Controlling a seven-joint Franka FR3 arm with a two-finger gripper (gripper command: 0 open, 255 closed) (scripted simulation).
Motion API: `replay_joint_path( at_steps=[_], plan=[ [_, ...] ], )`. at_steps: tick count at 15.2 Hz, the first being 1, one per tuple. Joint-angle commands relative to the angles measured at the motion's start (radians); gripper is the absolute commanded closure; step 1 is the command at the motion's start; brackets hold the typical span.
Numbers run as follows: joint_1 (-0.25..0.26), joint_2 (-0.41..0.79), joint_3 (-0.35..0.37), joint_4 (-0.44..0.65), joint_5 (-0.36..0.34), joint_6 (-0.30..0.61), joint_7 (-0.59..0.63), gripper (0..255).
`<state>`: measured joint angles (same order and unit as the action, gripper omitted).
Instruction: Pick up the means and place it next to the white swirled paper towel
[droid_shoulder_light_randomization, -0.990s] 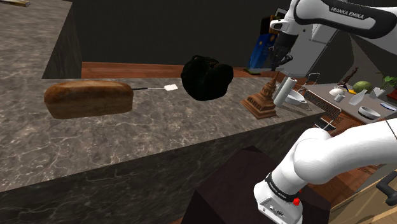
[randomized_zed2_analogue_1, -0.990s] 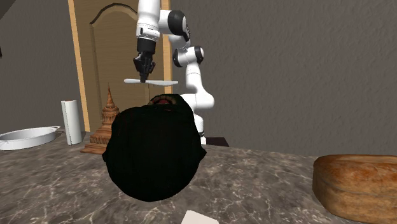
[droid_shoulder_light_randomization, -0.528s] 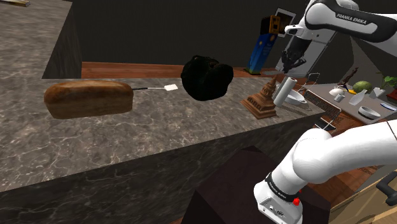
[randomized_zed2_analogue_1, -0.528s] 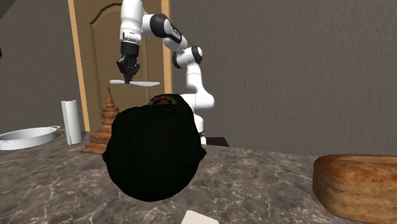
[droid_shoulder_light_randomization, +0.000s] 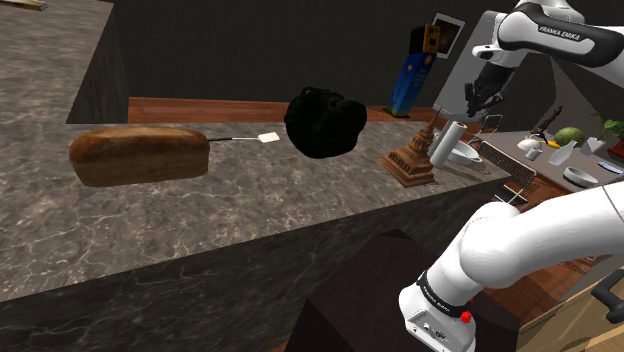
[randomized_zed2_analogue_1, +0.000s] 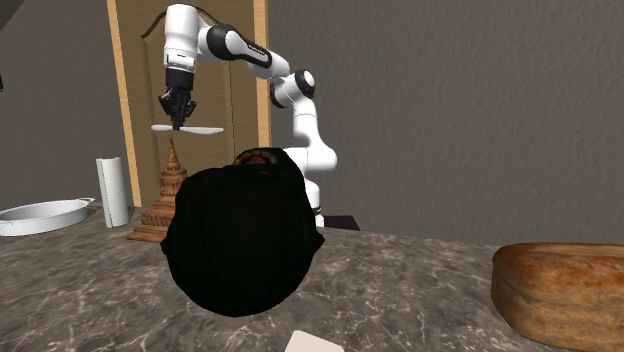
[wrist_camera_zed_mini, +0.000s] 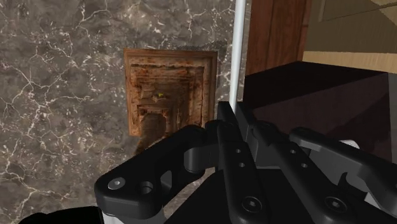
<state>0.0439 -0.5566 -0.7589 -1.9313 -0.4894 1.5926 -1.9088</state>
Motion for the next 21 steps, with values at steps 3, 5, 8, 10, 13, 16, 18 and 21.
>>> replay_joint_path(
  at_steps=[3,5,8,10,13,16,18,21],
  plan=[
    [0.029,0.071,-0.132,0.092,0.009,0.025,-0.119,255],
    [0.052,0.109,-0.208,0.140,0.023,0.037,-0.179,255],
    [0.109,0.181,-0.350,0.221,0.063,0.057,-0.278,255],
    [0.176,0.241,-0.482,0.281,0.108,0.071,-0.352,255],
    [0.418,0.317,-0.817,0.387,0.180,0.080,-0.459,255],
    [0.555,0.253,-0.932,0.436,0.117,0.067,-0.449,255],
    [0.528,0.257,-0.917,0.399,0.121,0.097,-0.448,255],
    [0.496,0.263,-0.900,0.347,0.125,0.141,-0.446,255]
  ],
)
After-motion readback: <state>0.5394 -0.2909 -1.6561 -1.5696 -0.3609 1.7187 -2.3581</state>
